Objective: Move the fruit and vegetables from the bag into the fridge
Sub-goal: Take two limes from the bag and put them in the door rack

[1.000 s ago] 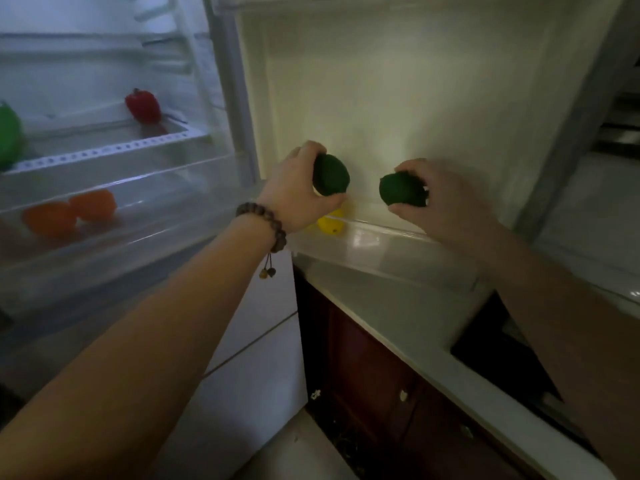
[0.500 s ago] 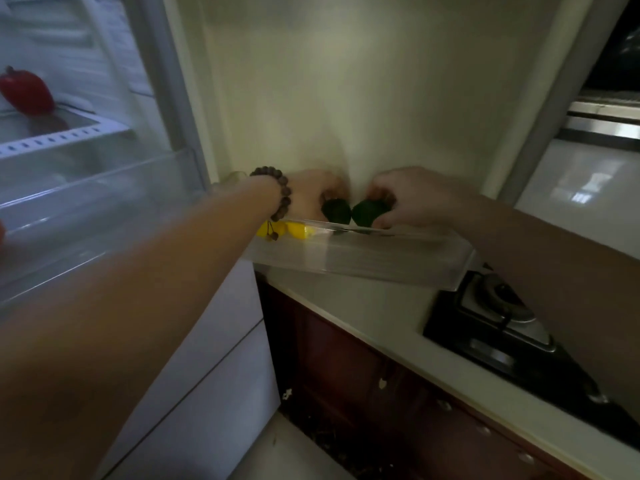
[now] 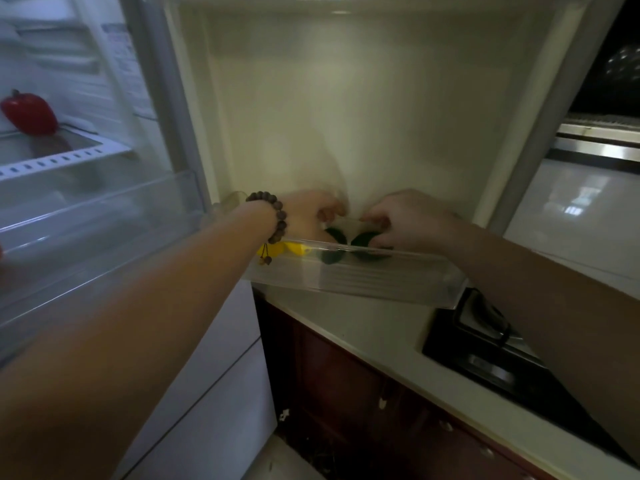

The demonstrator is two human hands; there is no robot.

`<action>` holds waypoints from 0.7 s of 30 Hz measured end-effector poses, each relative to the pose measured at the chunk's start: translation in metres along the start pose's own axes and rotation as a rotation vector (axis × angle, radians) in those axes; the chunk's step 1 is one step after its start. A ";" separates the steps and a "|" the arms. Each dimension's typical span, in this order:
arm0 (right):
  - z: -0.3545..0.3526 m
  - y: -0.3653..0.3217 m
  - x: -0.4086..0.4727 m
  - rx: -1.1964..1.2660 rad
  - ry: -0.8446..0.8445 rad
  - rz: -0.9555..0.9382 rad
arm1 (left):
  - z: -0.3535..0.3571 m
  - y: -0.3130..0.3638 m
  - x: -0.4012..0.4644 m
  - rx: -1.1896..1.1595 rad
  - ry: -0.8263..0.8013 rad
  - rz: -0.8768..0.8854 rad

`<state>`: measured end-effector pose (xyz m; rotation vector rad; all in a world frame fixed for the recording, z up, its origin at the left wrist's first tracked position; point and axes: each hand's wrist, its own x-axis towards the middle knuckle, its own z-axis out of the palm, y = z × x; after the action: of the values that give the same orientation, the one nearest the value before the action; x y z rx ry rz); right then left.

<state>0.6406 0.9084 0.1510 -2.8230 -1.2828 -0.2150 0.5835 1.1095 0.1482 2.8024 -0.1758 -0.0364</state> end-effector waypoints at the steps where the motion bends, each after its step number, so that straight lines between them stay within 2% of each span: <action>1: -0.002 0.001 -0.003 0.043 0.033 0.012 | -0.001 0.002 -0.003 -0.036 0.018 -0.004; 6: -0.004 0.001 -0.021 0.165 0.264 0.062 | 0.004 0.034 -0.019 -0.078 0.179 0.077; 11: 0.004 0.005 -0.067 0.404 0.444 0.177 | 0.024 0.083 -0.023 -0.038 0.354 0.370; 14: 0.012 0.015 -0.110 0.401 0.584 0.260 | 0.047 0.113 -0.017 -0.037 0.439 0.446; 16: 0.018 0.026 -0.141 0.376 0.624 0.305 | 0.063 0.136 -0.016 -0.045 0.439 0.477; 21: 0.034 0.061 -0.231 0.305 0.597 0.531 | 0.108 0.205 -0.013 -0.030 0.407 0.542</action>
<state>0.5401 0.6981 0.0868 -2.4323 -0.3932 -0.6961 0.5413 0.8841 0.1132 2.5672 -0.8067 0.6405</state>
